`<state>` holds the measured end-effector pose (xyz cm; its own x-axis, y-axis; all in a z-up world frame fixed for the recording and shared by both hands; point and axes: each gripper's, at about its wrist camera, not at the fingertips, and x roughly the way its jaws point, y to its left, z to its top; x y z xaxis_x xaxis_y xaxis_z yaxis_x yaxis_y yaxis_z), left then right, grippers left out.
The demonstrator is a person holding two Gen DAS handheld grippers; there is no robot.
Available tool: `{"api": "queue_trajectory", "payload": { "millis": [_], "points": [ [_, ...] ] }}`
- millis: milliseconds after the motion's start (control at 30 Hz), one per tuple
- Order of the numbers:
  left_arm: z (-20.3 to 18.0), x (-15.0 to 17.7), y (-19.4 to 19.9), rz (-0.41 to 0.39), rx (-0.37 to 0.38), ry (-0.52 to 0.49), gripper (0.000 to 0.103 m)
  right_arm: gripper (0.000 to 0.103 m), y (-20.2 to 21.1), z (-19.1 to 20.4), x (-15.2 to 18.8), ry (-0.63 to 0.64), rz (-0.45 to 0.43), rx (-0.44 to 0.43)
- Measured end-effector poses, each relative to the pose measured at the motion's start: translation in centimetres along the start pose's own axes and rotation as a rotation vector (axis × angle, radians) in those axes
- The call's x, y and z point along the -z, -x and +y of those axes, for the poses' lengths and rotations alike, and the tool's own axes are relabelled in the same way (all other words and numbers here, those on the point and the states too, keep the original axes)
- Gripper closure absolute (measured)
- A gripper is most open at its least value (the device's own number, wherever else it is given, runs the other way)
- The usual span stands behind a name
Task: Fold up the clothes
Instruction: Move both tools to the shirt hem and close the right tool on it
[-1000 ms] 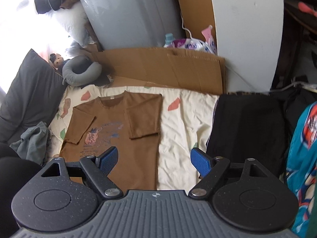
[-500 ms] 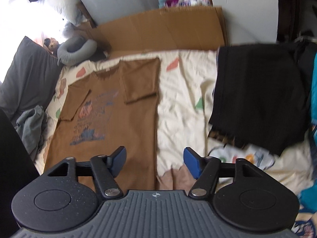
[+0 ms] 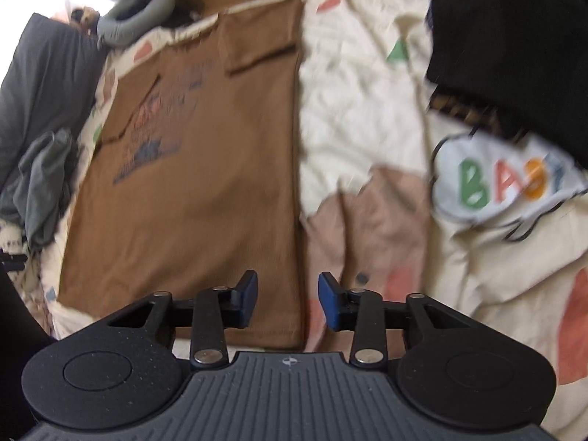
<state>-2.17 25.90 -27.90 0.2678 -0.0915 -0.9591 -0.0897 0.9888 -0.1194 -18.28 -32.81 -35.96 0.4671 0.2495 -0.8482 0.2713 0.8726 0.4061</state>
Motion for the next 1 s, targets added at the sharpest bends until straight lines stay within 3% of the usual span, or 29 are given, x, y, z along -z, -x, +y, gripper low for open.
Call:
{"api": "queue_trajectory", "payload": {
  "millis": [200,500,667,700,733,900,1000],
  "points": [
    [-0.3,0.6,0.0,0.026,-0.021,-0.031,0.043,0.07,-3.4,-0.3,1.0,-0.009,0.049,-0.003],
    [1.3,1.0,-0.4,0.045,-0.044,0.013,0.043,0.069,-6.7,-1.3,1.8,-0.029,0.108,-0.009],
    [1.6,1.6,-1.1,0.066,-0.046,0.034,0.043,0.074,-6.7,-2.1,1.9,-0.067,0.142,-0.069],
    [1.6,1.7,-1.2,0.068,-0.045,0.037,0.043,0.084,-6.8,-2.0,1.9,-0.063,0.159,-0.085],
    [1.5,1.7,-1.3,0.069,-0.043,0.039,0.043,0.088,-6.9,-2.0,2.1,-0.059,0.175,-0.099],
    [1.2,1.5,-1.6,0.075,-0.052,0.024,0.043,0.087,-7.1,-3.5,2.4,-0.169,0.202,-0.232],
    [1.2,1.2,-1.4,0.068,-0.052,0.036,0.043,0.086,-7.7,-4.5,2.4,-0.237,0.196,-0.252]
  ]
}}
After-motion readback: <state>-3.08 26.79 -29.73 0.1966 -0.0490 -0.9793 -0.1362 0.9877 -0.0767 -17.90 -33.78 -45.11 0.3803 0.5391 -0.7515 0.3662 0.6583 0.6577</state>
